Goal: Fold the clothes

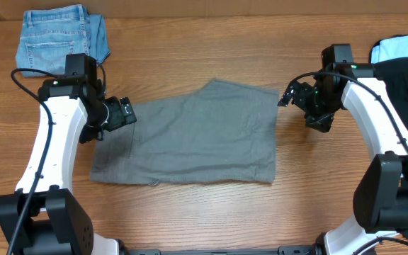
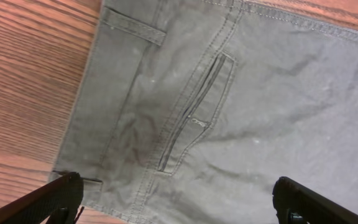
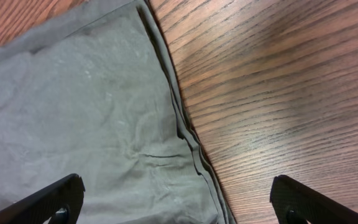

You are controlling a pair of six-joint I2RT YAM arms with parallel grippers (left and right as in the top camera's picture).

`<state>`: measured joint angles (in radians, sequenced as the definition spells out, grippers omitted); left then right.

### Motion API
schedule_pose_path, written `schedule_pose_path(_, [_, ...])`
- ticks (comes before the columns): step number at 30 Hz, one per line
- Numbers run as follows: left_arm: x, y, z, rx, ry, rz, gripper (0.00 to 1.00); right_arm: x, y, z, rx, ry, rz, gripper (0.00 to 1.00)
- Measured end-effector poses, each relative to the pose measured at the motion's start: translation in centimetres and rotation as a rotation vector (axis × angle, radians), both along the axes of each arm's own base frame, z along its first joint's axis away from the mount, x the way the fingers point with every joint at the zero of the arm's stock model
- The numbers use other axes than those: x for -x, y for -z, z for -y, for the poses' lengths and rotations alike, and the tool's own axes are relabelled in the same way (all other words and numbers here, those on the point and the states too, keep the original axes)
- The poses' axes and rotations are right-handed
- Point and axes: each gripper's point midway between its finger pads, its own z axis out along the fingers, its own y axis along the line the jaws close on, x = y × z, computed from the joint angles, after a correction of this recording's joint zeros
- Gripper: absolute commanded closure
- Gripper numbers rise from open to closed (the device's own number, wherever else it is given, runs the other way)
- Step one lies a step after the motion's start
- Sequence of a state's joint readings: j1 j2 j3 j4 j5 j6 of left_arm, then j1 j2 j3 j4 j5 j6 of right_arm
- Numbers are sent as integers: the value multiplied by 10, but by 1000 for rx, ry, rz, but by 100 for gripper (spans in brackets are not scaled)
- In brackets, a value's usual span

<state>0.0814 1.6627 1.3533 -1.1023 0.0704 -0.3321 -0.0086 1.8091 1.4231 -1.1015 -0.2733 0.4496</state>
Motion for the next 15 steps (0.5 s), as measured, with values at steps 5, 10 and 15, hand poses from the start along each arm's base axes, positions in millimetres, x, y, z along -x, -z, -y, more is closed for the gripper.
schedule_pose_path(5, [0, 0, -3, -15, -2, -1, 0, 0, 0, 0, 0, -2, 1, 0])
schedule_pose_path(10, [0, 0, -4, -22, -4, -1, 0, 0, 0, 0, 0, -2, 1, 0])
schedule_pose_path(15, [0, 0, -4, -23, -4, -1, 0, 0, 0, 0, 0, -3, 0, 0])
